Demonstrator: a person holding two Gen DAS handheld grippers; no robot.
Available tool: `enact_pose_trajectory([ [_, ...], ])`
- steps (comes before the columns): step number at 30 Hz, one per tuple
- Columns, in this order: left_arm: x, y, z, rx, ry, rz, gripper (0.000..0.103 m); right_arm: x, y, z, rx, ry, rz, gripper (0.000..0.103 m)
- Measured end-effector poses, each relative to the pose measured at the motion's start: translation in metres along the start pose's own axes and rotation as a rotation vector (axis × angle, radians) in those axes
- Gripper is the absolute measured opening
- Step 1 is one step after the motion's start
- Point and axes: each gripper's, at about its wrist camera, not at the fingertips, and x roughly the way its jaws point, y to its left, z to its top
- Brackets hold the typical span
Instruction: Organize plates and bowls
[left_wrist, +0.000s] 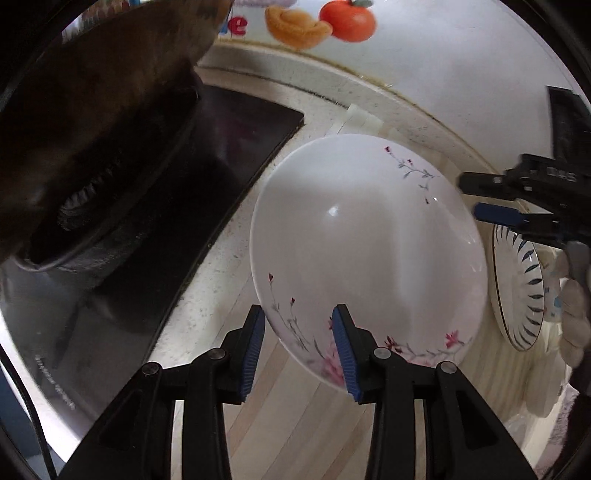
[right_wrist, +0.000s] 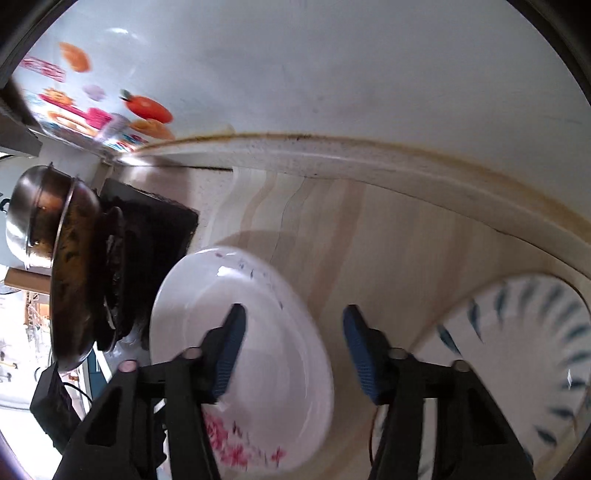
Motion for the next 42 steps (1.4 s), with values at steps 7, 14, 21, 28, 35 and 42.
enact_pose_trajectory([
  [7, 0.008, 0.003, 0.002, 0.0, -0.028, 0.01, 0.028, 0.018, -0.006, 0.002, -0.029, 0.039, 0.019, 0.022],
  [14, -0.001, -0.002, -0.013, 0.006, -0.036, 0.017, 0.028, 0.001, -0.012, -0.02, -0.052, 0.032, 0.023, 0.02],
  [21, -0.038, -0.018, -0.031, 0.031, -0.071, -0.009, 0.028, -0.038, -0.02, -0.06, -0.024, -0.006, 0.044, 0.02],
  [28, -0.09, -0.043, -0.056, 0.08, -0.101, -0.046, 0.028, -0.092, -0.035, -0.125, 0.017, -0.041, 0.065, 0.02],
  [35, -0.124, -0.074, -0.098, 0.148, -0.097, -0.083, 0.027, -0.142, -0.061, -0.21, 0.079, -0.085, 0.081, 0.02],
  [42, -0.12, -0.11, -0.135, 0.247, -0.059, -0.113, 0.027, -0.172, -0.108, -0.299, 0.173, -0.098, 0.067, 0.02],
])
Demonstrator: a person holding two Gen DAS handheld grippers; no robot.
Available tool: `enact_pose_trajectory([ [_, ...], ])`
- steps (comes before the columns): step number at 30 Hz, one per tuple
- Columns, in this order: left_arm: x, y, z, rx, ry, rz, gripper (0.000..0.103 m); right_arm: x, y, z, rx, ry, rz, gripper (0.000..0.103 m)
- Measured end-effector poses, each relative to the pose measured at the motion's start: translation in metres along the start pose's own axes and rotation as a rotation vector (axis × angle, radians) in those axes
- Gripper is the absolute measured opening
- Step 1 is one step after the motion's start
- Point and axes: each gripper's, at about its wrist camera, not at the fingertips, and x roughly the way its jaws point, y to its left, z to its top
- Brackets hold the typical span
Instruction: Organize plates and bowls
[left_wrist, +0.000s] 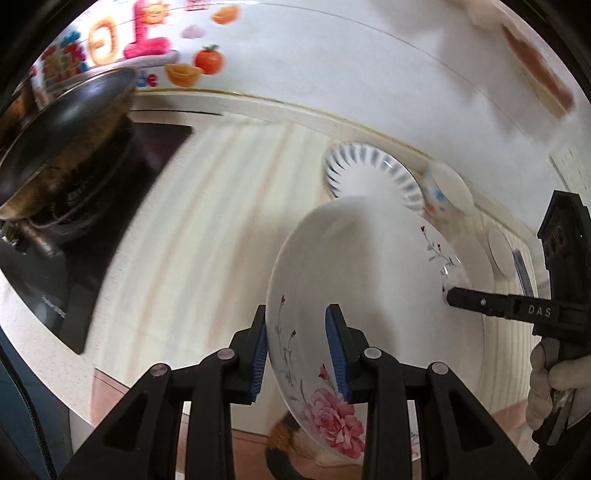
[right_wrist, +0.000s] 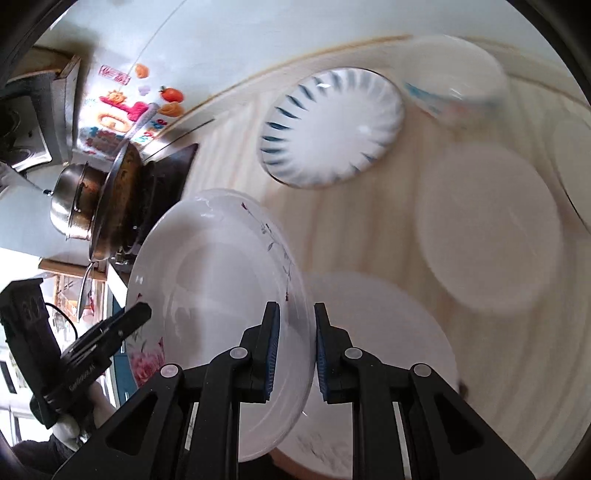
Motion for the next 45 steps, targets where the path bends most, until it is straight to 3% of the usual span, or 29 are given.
enact_pose_trajectory([
  [5, 0.014, -0.031, -0.018, 0.078, 0.024, -0.026, 0.027, -0.014, -0.038, -0.039, 0.063, -0.011, -0.021, 0.02],
  [17, 0.064, -0.062, -0.041, 0.183, 0.133, -0.022, 0.027, 0.002, -0.085, -0.081, 0.14, 0.017, -0.06, 0.02],
  [35, 0.095, -0.069, -0.053, 0.229, 0.208, 0.065, 0.027, 0.009, -0.081, -0.078, 0.088, 0.03, -0.113, 0.019],
  [45, 0.104, -0.07, -0.051, 0.256, 0.229, 0.056, 0.028, 0.006, -0.078, -0.073, 0.129, 0.089, -0.146, 0.022],
])
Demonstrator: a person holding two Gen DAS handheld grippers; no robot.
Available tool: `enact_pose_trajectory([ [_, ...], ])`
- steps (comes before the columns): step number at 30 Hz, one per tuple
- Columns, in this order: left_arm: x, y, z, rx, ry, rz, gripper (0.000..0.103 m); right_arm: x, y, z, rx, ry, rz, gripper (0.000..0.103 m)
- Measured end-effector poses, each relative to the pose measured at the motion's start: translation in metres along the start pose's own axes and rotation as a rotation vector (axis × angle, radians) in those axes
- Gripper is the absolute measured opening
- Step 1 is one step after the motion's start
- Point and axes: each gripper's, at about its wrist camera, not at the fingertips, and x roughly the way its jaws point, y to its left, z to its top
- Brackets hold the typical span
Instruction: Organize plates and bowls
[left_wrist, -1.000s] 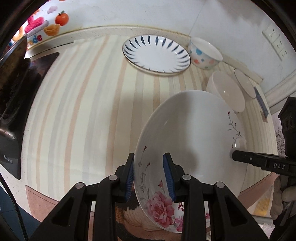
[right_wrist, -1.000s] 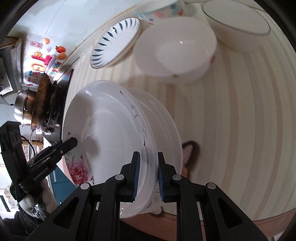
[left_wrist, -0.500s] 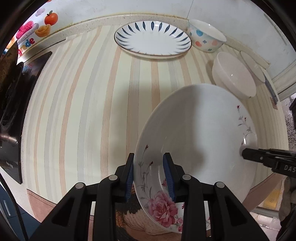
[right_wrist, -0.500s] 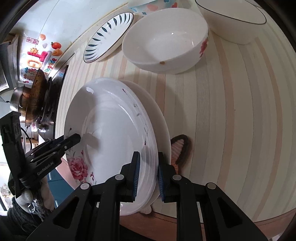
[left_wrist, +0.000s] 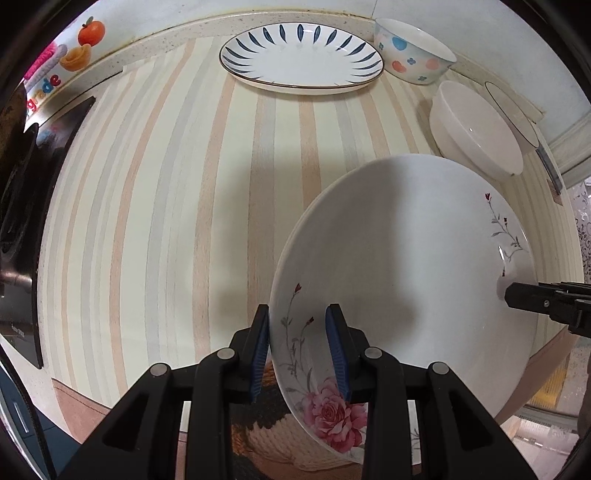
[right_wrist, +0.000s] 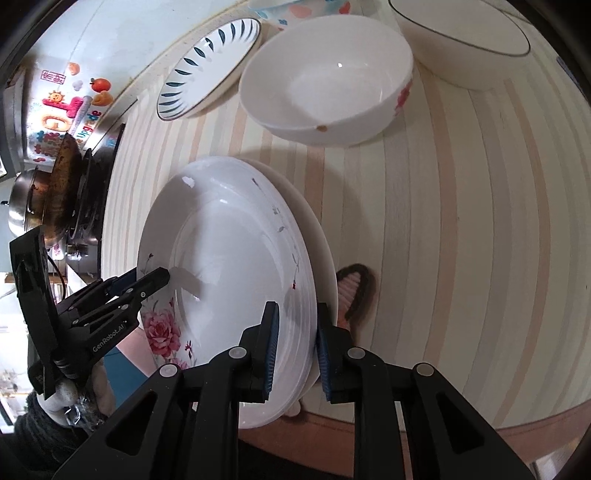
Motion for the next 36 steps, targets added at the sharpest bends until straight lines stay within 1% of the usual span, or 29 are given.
enact_pose_trajectory([
  [5, -0.006, 0.014, 0.008, -0.013, 0.005, -0.012, 0.028, -0.006, -0.012, 0.002, 0.085, 0.038, 0.041, 0.022],
  [6, -0.01, 0.018, 0.012, -0.022, 0.001, -0.018, 0.028, -0.011, -0.013, 0.003, 0.1, 0.032, 0.035, 0.024],
  [7, -0.016, 0.024, 0.017, -0.031, -0.009, -0.026, 0.028, -0.015, -0.013, 0.005, 0.106, 0.028, 0.02, 0.028],
  [9, -0.031, 0.035, 0.031, -0.05, -0.046, -0.034, 0.028, -0.028, -0.013, 0.011, 0.125, 0.004, 0.029, 0.028],
  [11, -0.046, 0.045, 0.051, -0.063, -0.095, -0.048, 0.028, -0.044, -0.01, 0.02, 0.157, -0.032, 0.038, 0.028],
  [12, -0.053, 0.05, 0.063, -0.069, -0.115, -0.054, 0.028, -0.054, -0.003, 0.029, 0.168, -0.064, 0.052, 0.028],
  [13, -0.058, 0.056, 0.08, -0.073, -0.136, -0.064, 0.029, -0.061, 0.003, 0.037, 0.174, -0.089, 0.067, 0.029],
  [15, -0.06, 0.066, 0.106, -0.07, -0.155, -0.066, 0.029, -0.07, 0.021, 0.06, 0.183, -0.135, 0.105, 0.03],
  [16, -0.057, 0.072, 0.126, -0.067, -0.166, -0.059, 0.029, -0.072, 0.031, 0.075, 0.19, -0.159, 0.125, 0.033],
  [17, -0.052, 0.071, 0.135, -0.066, -0.171, -0.051, 0.029, -0.07, 0.041, 0.088, 0.188, -0.174, 0.132, 0.034],
  [18, -0.047, 0.076, 0.15, -0.065, -0.171, -0.043, 0.029, -0.066, 0.054, 0.106, 0.184, -0.195, 0.112, 0.034],
  [20, -0.033, 0.085, 0.18, -0.062, -0.161, -0.037, 0.029, -0.055, 0.068, 0.134, 0.181, -0.211, 0.067, 0.034],
  [21, -0.027, 0.092, 0.189, -0.055, -0.153, -0.038, 0.029, -0.046, 0.075, 0.152, 0.182, -0.213, 0.035, 0.034],
  [24, -0.003, 0.103, 0.22, -0.03, -0.126, -0.024, 0.029, -0.019, 0.084, 0.187, 0.213, -0.196, -0.012, 0.034],
  [26, 0.015, 0.107, 0.235, -0.008, -0.104, -0.02, 0.029, -0.004, 0.084, 0.203, 0.229, -0.183, -0.047, 0.034],
  [29, 0.039, 0.108, 0.251, 0.015, -0.057, -0.028, 0.029, 0.012, 0.072, 0.219, 0.253, -0.16, -0.086, 0.034],
  [32, 0.057, 0.106, 0.261, 0.028, -0.019, -0.083, 0.029, 0.03, 0.064, 0.232, 0.276, -0.14, -0.121, 0.033],
  [35, 0.063, 0.1, 0.266, 0.06, -0.018, -0.114, 0.028, 0.042, 0.062, 0.241, 0.262, -0.134, -0.167, 0.026],
  [36, 0.065, 0.096, 0.267, 0.082, -0.025, -0.12, 0.027, 0.045, 0.062, 0.244, 0.251, -0.139, -0.171, 0.017],
])
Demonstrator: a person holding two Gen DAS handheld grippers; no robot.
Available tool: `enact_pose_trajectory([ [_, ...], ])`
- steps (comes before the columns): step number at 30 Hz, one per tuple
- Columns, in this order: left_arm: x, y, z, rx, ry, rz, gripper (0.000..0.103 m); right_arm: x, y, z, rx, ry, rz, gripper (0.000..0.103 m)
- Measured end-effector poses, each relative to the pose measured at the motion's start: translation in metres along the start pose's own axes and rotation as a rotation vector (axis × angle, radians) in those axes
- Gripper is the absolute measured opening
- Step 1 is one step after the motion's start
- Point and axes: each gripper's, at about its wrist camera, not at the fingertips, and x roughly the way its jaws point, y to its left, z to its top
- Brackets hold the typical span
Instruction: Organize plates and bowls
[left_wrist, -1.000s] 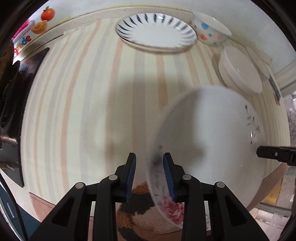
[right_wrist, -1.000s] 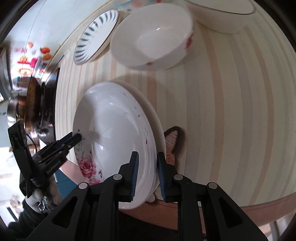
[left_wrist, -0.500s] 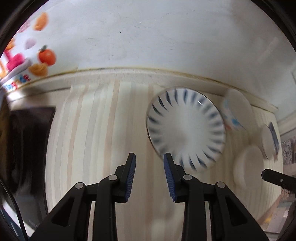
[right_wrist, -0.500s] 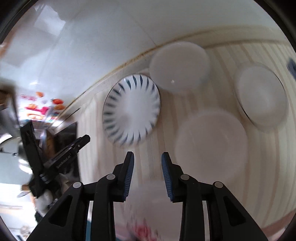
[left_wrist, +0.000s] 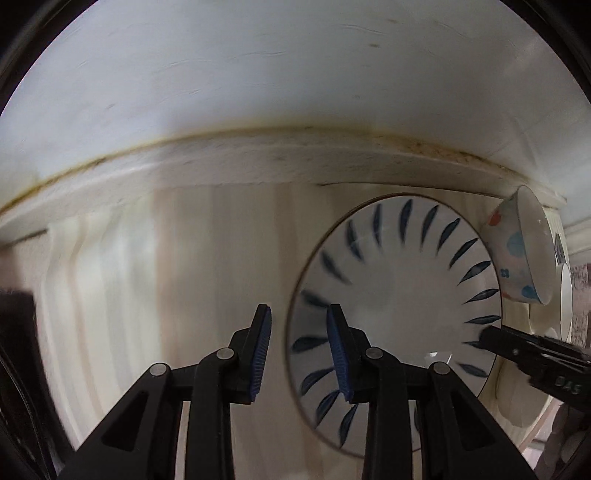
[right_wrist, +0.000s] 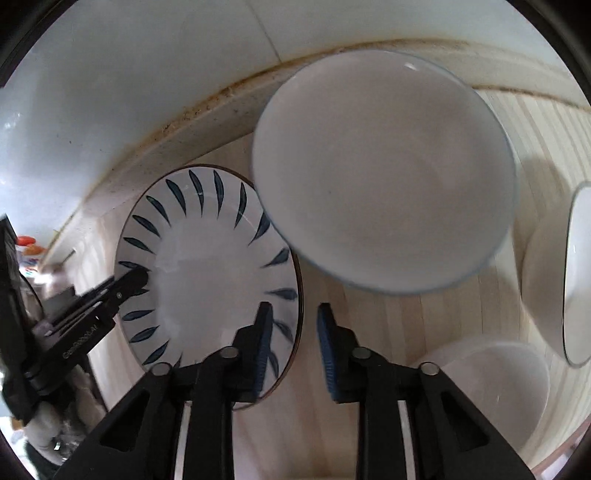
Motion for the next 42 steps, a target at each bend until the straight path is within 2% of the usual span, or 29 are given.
enact_pose_trajectory([
  [1, 0.0, -0.002, 0.001, 0.013, -0.007, -0.002, 0.024, 0.002, 0.001, 0.001, -0.004, 0.002, -0.002, 0.012],
  [4, 0.0, -0.004, -0.001, 0.026, -0.017, 0.013, 0.023, 0.006, 0.005, 0.002, -0.026, -0.012, -0.022, 0.012],
  [6, -0.003, 0.0, -0.003, 0.018, -0.019, 0.012, 0.022, 0.007, 0.004, 0.001, -0.028, -0.009, -0.006, 0.012],
  [7, -0.005, -0.001, -0.006, 0.037, -0.012, -0.012, 0.022, 0.007, 0.005, 0.0, -0.03, -0.005, -0.002, 0.012],
  [11, -0.019, -0.002, -0.017, 0.027, -0.027, 0.007, 0.02, 0.003, 0.014, -0.005, -0.054, -0.012, 0.006, 0.012],
  [17, -0.061, -0.001, -0.044, -0.013, -0.074, 0.006, 0.02, -0.03, 0.021, -0.022, -0.112, -0.029, 0.045, 0.012],
  [23, -0.111, -0.01, -0.088, -0.048, -0.125, 0.011, 0.02, -0.079, 0.024, -0.054, -0.199, -0.043, 0.089, 0.012],
  [27, -0.137, -0.028, -0.113, -0.058, -0.144, 0.011, 0.02, -0.109, 0.007, -0.082, -0.243, -0.041, 0.111, 0.012],
  [32, -0.147, -0.05, -0.155, -0.092, -0.146, 0.005, 0.02, -0.13, -0.021, -0.125, -0.286, -0.027, 0.119, 0.012],
  [33, -0.145, -0.059, -0.158, -0.097, -0.144, 0.001, 0.02, -0.137, -0.036, -0.138, -0.296, -0.02, 0.117, 0.012],
  [36, -0.145, -0.073, -0.187, -0.115, -0.129, -0.015, 0.02, -0.135, -0.054, -0.158, -0.307, 0.005, 0.113, 0.012],
  [42, -0.133, -0.1, -0.225, -0.107, -0.094, -0.009, 0.02, -0.121, -0.091, -0.195, -0.314, 0.05, 0.097, 0.012],
])
